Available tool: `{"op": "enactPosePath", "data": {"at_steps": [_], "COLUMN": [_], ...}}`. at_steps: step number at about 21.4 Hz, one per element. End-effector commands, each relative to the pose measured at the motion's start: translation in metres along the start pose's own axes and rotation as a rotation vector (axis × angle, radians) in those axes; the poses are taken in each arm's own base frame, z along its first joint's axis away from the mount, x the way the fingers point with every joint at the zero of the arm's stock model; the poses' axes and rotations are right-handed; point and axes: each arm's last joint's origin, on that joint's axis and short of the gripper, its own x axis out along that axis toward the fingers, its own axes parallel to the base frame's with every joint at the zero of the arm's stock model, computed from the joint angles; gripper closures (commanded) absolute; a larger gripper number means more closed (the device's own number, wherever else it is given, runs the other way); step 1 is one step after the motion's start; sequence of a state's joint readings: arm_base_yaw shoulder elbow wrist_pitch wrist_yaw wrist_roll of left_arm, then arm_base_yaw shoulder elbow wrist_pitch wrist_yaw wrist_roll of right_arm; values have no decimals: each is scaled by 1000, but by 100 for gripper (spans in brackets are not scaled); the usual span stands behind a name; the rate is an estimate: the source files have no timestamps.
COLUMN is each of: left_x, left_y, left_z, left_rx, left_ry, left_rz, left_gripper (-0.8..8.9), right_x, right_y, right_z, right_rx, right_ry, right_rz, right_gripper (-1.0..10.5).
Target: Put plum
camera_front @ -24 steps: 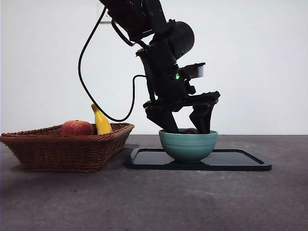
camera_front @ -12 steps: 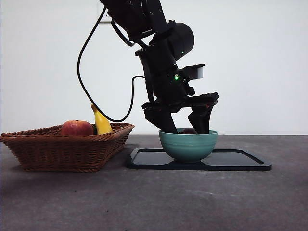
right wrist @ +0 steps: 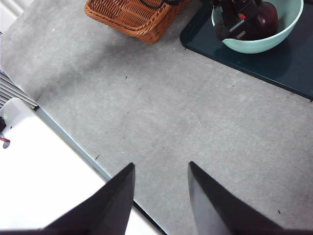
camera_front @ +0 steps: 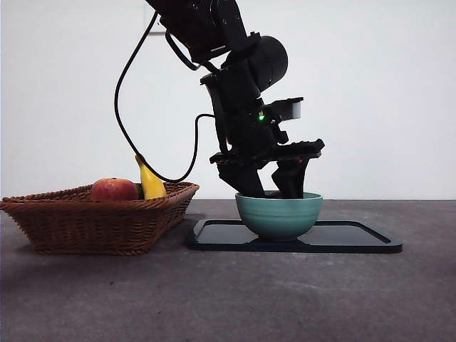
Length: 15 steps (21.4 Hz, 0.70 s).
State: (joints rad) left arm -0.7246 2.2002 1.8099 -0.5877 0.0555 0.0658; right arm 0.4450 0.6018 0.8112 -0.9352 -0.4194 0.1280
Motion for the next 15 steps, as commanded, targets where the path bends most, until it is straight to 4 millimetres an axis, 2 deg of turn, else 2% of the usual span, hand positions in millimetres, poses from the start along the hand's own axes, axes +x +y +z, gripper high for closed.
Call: {"op": "enactPosePath", "data": {"at_steps": [1, 4, 7, 11, 15], "left_x": [9, -3, -29, -79, -143], "left_y": [-4, -1, 4, 13, 20], "left_z": [3, 8, 18, 31, 33], "left_rx": [20, 16, 10, -21, -70], "left_ry": [-6, -37, -102, -208, -285], "left_rz": [-5, 2, 12, 34, 54], "left_gripper": [577, 576, 574, 574, 573], "right_x": [-1, -1, -1, -1, -1], "right_y": [1, 1, 2, 2, 2], "right_z": [2, 2, 3, 3, 3], "right_rx": [-6, -6, -9, -11, -12], "right_ry": [-9, -10, -16, -21, -23], "right_rz": [8, 5, 6, 7, 7], "right_gripper": [772, 772, 772, 772, 772]}}
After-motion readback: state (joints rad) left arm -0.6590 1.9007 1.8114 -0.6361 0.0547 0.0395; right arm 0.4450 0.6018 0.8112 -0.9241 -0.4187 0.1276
